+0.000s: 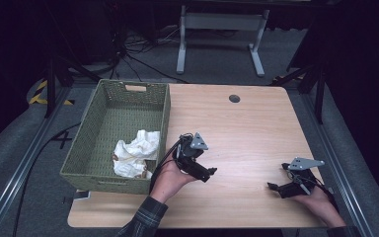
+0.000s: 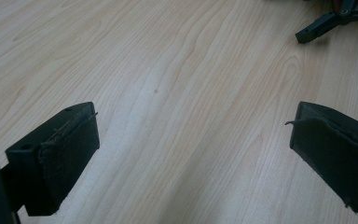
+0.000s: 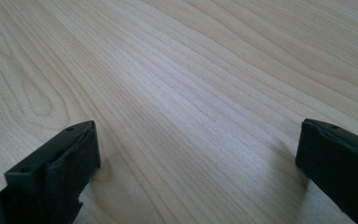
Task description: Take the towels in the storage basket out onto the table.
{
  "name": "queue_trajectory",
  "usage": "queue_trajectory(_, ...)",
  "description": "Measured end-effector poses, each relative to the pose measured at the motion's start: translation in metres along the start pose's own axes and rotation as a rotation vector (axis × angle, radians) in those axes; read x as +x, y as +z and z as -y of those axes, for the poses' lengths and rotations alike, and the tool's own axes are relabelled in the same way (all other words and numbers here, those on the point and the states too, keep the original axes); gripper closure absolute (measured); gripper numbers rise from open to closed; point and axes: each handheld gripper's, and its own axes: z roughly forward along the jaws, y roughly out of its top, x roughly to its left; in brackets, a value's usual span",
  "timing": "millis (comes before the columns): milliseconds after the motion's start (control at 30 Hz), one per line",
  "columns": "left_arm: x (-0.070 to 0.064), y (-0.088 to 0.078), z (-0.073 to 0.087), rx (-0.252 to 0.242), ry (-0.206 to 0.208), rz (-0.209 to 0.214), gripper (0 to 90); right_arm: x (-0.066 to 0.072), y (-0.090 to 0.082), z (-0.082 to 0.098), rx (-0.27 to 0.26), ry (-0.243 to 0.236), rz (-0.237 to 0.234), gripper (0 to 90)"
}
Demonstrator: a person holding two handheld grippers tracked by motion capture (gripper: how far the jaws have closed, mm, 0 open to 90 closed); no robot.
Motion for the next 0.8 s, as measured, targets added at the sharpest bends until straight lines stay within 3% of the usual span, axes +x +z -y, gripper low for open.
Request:
queue_trajectory(433,0.009,-0.017,-0.013,-0.028,-0.007,0.002,2.4,0.000,0.000,0.000,0.002,0.003,-0.001,0.1)
queue_trajectory(800,0.022,-0.030,-0.022,-0.013,-0.002,-0.015,3.1,0.000,0.000,0.000,-0.001,0.000,-0.001,0.2)
